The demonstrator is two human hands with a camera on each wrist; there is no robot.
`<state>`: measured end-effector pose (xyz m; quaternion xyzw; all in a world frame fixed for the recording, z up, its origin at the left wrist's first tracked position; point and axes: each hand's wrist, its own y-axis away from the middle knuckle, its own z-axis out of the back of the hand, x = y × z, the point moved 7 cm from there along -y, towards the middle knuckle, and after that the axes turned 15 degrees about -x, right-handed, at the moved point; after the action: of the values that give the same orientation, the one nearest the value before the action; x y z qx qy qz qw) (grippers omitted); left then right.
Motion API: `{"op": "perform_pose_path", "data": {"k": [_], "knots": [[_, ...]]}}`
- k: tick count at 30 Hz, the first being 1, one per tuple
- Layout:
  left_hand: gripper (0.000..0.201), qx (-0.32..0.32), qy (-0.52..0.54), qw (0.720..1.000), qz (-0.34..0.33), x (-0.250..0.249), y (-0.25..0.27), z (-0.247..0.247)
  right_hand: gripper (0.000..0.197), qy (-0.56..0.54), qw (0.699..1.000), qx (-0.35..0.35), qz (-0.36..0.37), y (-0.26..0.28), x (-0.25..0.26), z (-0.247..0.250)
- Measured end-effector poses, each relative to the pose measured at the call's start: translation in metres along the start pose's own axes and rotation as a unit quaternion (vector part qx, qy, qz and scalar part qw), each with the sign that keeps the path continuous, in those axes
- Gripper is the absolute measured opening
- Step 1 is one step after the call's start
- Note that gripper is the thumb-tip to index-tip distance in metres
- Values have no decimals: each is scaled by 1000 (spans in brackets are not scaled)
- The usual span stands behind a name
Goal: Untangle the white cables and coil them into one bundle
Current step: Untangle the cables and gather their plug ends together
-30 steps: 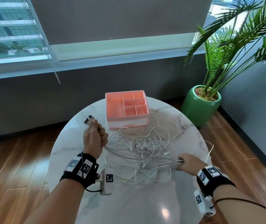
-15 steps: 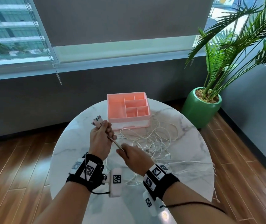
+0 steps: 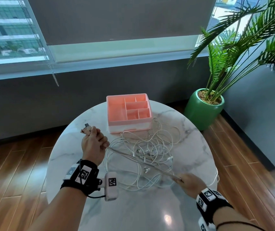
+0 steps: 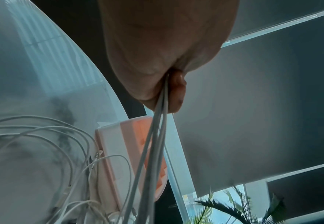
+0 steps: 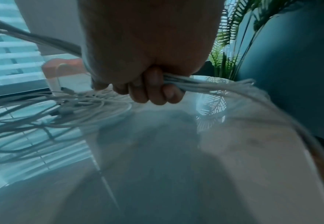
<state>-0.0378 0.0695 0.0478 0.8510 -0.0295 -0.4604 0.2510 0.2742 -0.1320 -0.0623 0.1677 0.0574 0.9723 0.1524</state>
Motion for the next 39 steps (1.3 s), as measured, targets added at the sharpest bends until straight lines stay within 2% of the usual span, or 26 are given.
{"op": "perform_pose_path", "data": {"k": [4, 6, 8, 11, 12, 14, 15, 18, 21, 25, 27, 29, 31, 32, 33, 34, 35, 36, 38, 39], "knots": [[38, 23, -5, 1000, -11, 6, 3, -10, 50, -29, 997, 64, -45, -2, -14, 3], [38, 26, -13, 999, -18, 7, 4, -13, 42, -58, 994, 89, -39, -4, -11, 5], [38, 32, -19, 999, -28, 6, 5, -16, 46, -124, 987, 99, -29, -9, 2, 16], [38, 43, -32, 998, -32, 4, 6, -16, 74, -222, 974, 36, -18, -27, 26, 42], [38, 49, -38, 998, -31, 3, 7, -16, 72, -220, 975, 9, -16, -36, 30, 48], [38, 66, -56, 996, -26, 4, 9, -15, 49, -173, 983, -57, -23, -57, 30, 53], [39, 74, -66, 995, -23, 4, 10, -14, 44, -147, 986, -76, -33, -67, 29, 53], [39, 84, -92, 992, -12, 5, 13, -8, 55, -129, 986, -43, -98, -84, 22, 39], [39, 78, -96, 992, -8, 4, 14, 0, 45, -148, 978, -17, -148, -87, 22, 16], [39, 68, -96, 993, -9, 1, 13, 9, 15, -147, 978, -79, -123, -93, 39, 20], [39, 64, -96, 993, -11, -1, 13, 10, 12, -155, 978, -85, -110, -94, 48, 32], [39, 65, -93, 993, -11, -2, 13, 8, 16, -168, 973, -116, -108, -94, 59, 57], [39, 65, -92, 994, -11, -3, 13, 6, 27, -235, 945, -199, -108, -93, 71, 93], [39, 65, -91, 994, -11, -3, 13, 5, 28, -307, 912, -250, -109, -94, 77, 114], [40, 67, -91, 994, -12, -2, 12, 3, 26, -399, 865, -282, -113, -94, 83, 132], [40, 67, -91, 994, -14, -3, 12, 2, 24, -488, 816, -289, -111, -95, 88, 146], [40, 67, -89, 994, -15, -3, 12, 2, 23, -546, 784, -276, -106, -96, 95, 153], [40, 71, -89, 993, -12, -1, 15, -3, 23, -566, 780, -249, -98, -95, 98, 157], [40, 69, -91, 993, -12, 0, 15, -4, 28, -529, 830, -157, -83, -93, 114, 146], [40, 72, -92, 993, -13, 1, 16, -7, 30, -522, 838, -139, -70, -90, 120, 144]]}}
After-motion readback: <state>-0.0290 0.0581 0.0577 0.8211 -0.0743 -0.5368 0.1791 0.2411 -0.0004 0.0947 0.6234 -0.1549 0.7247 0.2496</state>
